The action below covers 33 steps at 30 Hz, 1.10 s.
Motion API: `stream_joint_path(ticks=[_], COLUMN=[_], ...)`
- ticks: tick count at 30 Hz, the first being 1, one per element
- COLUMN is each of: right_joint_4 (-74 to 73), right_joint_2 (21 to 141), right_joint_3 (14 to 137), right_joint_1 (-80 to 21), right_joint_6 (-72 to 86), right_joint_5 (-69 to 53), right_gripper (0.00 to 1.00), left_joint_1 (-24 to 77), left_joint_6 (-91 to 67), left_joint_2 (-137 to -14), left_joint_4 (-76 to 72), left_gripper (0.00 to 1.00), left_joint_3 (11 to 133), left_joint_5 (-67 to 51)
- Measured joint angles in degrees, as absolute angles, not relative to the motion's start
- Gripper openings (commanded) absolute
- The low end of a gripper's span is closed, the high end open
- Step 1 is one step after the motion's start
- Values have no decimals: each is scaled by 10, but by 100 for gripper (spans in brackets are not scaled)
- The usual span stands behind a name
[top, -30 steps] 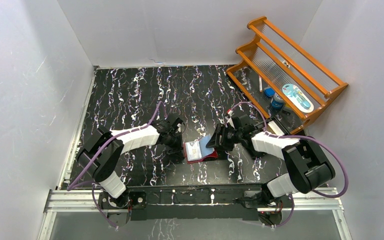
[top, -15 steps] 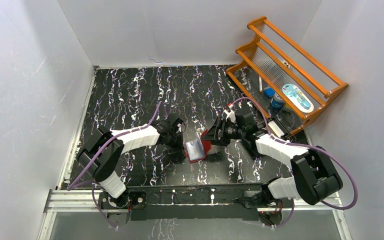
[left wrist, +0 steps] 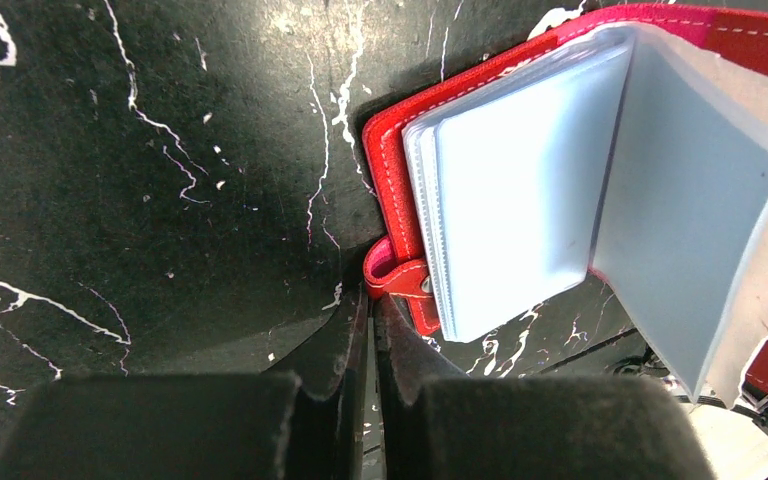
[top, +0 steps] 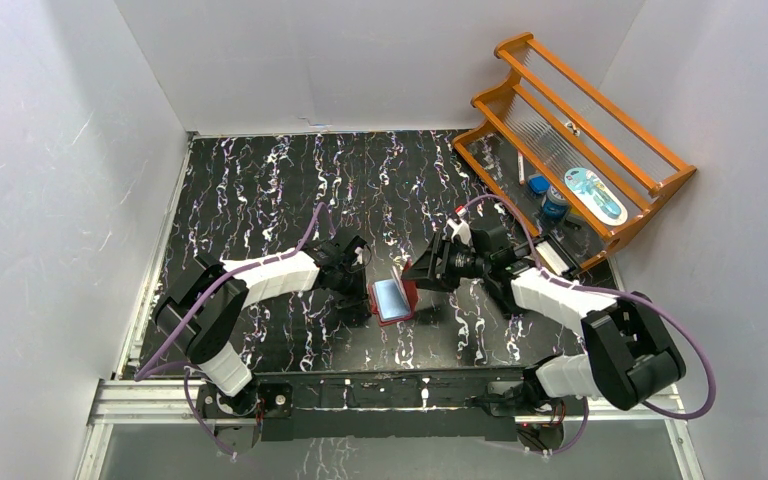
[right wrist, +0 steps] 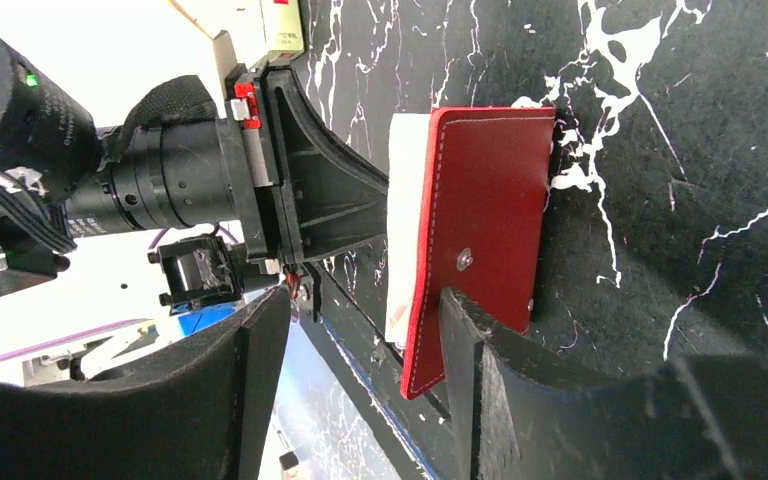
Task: Put the credit cards into the card holder
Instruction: Close the card holder at the center of the board.
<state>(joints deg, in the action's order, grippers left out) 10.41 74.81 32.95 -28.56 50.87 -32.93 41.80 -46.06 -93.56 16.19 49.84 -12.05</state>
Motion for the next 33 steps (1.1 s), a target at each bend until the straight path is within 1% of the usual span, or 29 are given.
stream_joint_path(ticks=[2,7,10,16,22,28,30,33], right_joint_4=[112,113,84,44,24,18,23,34], right_joint_2=[759,780,811,834,837,846,846,846], right_joint_3=[329,335,369,409,419,427,427,427], right_joint_1=[-286,-298,-315,-345,-358,-365,-366,-367], right_joint_6=[512,510,487,450,440,438,440,444], right_joint_5=[-336,-343,-346,-345,-335,-328,-330,-332], right_gripper=[65,66,66,67,65,71,70,66], left_joint_1=[418,418,418,416,409,405,404,403], left_joint_6=[-461,-463,-469,-486,-477,-470,-466,-463], left_joint_2=[-936,-935,-929,-890,-884,-892,-898,-904], left_joint_4=[162,160,160,150,150,136,131,125], left_gripper=[6,18,23,25,27,27,28,28], left_joint_3=[498,498,498,480,480,476,475,473], left_joint_5=[-120,-120,-121,-129,-127,-127,-127,-127])
